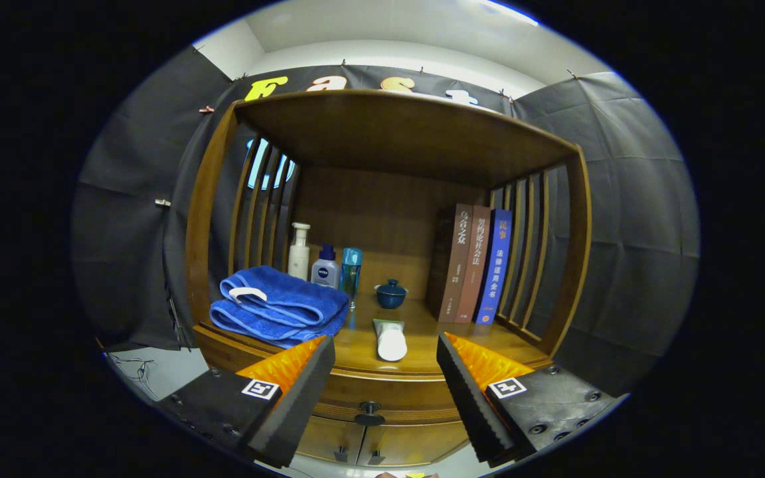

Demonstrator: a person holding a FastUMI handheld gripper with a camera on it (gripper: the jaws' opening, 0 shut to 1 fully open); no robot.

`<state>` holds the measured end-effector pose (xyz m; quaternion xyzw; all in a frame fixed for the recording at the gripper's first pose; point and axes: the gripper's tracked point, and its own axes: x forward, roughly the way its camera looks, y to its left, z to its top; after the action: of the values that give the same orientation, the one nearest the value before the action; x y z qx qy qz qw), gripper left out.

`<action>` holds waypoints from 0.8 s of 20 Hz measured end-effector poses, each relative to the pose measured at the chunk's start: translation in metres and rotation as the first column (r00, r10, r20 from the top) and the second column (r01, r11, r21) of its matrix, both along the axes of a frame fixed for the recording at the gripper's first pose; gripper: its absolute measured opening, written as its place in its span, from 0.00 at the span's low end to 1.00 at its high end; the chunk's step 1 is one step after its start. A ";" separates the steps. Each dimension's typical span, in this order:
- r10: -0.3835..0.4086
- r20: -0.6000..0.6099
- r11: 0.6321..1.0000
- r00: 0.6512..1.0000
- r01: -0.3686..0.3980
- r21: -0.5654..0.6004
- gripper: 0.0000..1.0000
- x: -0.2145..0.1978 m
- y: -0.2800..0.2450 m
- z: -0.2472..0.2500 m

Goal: Pull open the drawer, take out the items inside it, and place them on the countertop above the cabinet.

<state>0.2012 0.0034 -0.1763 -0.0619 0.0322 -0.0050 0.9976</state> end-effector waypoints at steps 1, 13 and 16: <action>0.002 0.004 1.000 1.000 -0.002 0.013 0.98 -0.007 0.001 0.012; 0.000 0.030 0.983 1.000 -0.005 0.183 0.98 -0.117 0.002 0.112; 0.005 0.033 0.983 0.999 -0.011 0.185 0.98 -0.130 0.002 0.138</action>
<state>0.0712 0.0055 -0.0382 0.0313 0.0159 0.0011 0.9994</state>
